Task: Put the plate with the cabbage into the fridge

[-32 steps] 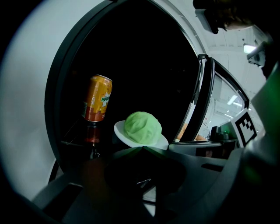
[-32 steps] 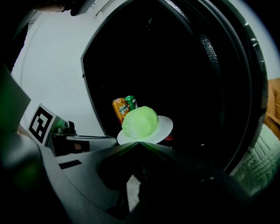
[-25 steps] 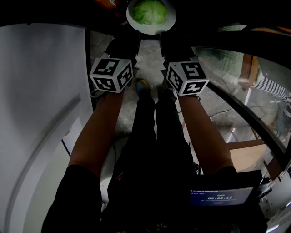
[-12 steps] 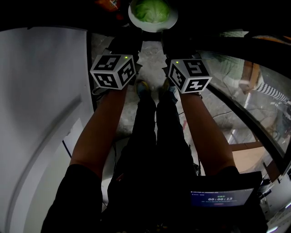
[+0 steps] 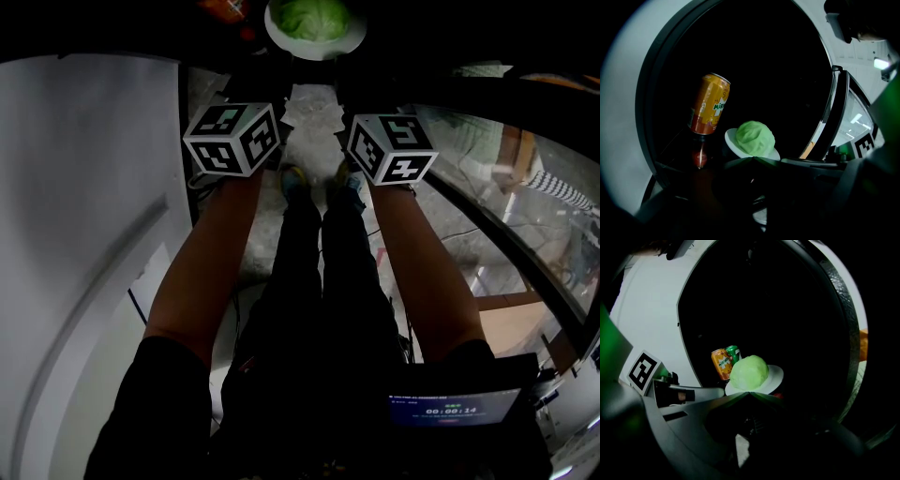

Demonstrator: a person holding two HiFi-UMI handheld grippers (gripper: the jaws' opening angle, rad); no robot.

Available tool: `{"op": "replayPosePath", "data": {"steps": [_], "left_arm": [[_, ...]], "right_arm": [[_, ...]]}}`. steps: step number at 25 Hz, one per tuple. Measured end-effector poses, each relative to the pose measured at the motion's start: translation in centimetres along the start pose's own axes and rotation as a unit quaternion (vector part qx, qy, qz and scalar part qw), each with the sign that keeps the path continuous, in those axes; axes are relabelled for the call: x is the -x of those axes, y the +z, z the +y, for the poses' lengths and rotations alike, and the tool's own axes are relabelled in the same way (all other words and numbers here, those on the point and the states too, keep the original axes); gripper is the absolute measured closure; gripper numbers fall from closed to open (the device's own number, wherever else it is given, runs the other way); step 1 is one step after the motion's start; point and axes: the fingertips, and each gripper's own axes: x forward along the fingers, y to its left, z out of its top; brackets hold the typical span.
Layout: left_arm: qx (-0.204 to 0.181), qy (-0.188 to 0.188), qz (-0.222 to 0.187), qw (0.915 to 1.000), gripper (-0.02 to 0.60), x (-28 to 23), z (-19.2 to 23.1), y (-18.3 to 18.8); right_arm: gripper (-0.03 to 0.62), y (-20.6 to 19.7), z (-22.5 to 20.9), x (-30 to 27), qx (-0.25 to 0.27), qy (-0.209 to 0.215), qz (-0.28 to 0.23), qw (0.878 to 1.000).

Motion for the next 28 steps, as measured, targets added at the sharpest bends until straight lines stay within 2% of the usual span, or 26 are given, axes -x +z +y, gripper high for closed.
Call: {"op": "replayPosePath", "data": {"steps": [5,10,15,19,28], "left_arm": [[-0.015,0.007,-0.015,0.9997,0.578,1.2,0.3,0.4],[-0.047,0.021,-0.050,0.9974,0.578,3.4,0.1,1.3],[-0.074,0.028,-0.077,0.9939,0.578,4.7,-1.1,3.1],[-0.087,0.027,-0.093,0.9915,0.578,6.0,-2.0,4.1],[-0.093,0.020,-0.099,0.9906,0.578,7.9,-3.0,5.6]], "right_arm": [[0.588,0.7,-0.5,0.9,0.013,-0.005,-0.012,1.000],[0.589,1.8,-0.7,2.8,0.067,-0.031,-0.033,0.997],[0.589,4.2,-0.3,4.6,0.093,-0.038,-0.060,0.993],[0.589,5.2,0.5,5.5,0.101,-0.037,-0.068,0.992],[0.589,6.8,2.6,6.6,0.107,-0.035,-0.068,0.991]]}}
